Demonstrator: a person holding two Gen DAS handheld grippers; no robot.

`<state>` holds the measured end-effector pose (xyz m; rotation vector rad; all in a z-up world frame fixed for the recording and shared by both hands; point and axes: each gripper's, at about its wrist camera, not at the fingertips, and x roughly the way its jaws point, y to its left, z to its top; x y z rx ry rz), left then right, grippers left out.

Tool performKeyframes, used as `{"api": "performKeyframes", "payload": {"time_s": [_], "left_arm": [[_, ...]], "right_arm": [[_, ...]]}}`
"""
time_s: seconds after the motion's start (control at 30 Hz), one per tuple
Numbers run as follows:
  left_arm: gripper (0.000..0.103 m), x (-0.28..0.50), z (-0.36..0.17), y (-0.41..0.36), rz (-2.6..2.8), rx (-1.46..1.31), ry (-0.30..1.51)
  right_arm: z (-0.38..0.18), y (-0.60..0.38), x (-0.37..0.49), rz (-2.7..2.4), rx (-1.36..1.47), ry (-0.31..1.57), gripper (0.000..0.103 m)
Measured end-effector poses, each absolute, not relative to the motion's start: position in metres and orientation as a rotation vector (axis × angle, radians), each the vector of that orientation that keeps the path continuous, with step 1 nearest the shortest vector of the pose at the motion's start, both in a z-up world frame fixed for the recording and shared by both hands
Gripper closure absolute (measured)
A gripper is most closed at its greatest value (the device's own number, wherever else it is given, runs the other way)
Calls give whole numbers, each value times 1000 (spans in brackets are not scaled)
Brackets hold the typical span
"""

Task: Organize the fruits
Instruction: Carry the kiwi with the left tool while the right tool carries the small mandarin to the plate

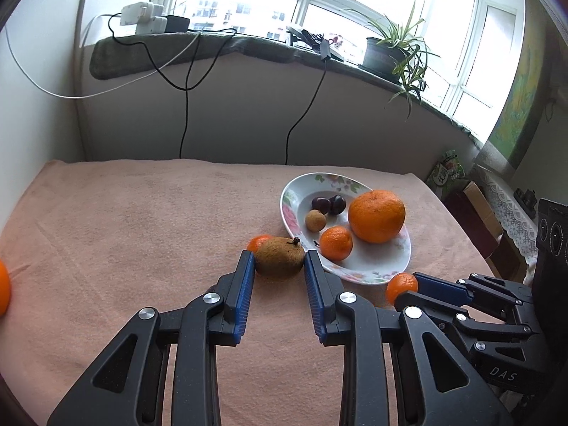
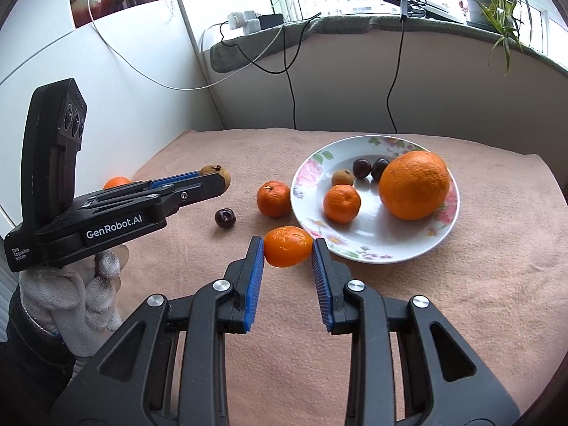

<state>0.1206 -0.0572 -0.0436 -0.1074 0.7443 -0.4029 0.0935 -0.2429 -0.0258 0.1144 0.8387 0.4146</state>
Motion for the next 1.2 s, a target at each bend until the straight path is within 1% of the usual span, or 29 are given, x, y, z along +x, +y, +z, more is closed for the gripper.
{"api": "performKeyframes", "payload": {"time_s": [0.53,1.2], "left_arm": [[76,129,-46,-101,-471,-76,763],[76,135,-55,-137,-516,-40,795]], "right_arm": [[-34,-291,109,316,163,847,74],[-50,-297,126,311,159,873,74]]}}
